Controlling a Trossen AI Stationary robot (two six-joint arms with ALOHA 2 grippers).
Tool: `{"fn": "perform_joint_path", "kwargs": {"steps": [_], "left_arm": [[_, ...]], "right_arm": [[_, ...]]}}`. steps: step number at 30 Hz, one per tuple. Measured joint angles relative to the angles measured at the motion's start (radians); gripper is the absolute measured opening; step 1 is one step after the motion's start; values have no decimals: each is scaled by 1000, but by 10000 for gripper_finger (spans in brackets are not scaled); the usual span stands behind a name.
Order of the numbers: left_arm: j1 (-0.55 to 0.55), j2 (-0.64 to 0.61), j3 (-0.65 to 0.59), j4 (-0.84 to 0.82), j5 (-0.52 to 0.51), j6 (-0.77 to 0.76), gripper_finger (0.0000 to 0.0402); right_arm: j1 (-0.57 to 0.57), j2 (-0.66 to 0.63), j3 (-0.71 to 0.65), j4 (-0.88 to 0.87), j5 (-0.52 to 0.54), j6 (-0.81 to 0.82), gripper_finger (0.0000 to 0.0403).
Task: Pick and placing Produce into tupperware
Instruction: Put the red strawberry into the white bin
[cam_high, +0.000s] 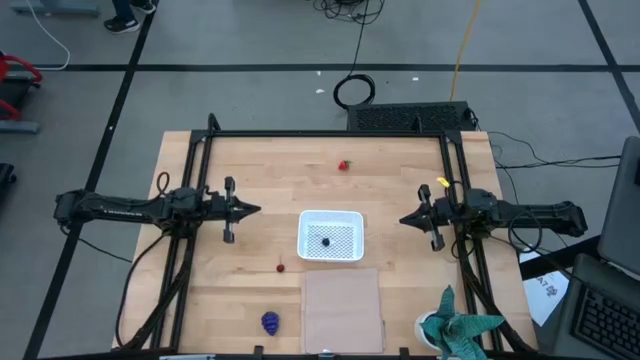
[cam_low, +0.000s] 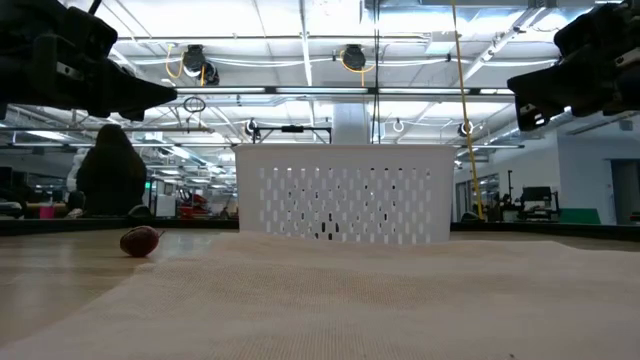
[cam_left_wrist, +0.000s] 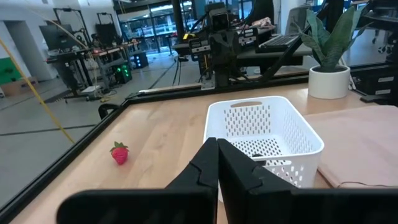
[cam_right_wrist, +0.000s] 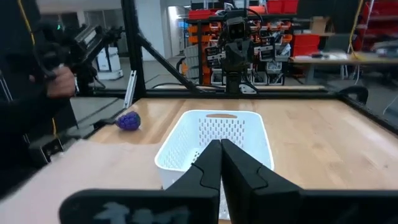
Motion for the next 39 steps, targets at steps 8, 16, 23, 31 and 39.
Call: {"fn": "perform_joint_path", "kwargs": {"steps": [8,16,23,31,39], "left_arm": [[0,0,0,1,-11,0,3],[0,0,0,2,-98,1,3],[0,0,0,2,-97,3,3],[0,0,0,2,-97,0,3],[0,0,1,-1,-97,8,3]], "right_arm": [[-6,76,0,67,136,68,0],[-116,264,131,37,136,74,0],[-273,491,307,-48,18,12,0],[-423,776,527,-78,-221,5,0],[-509,1057,766,-251,-339,-6,0]]}}
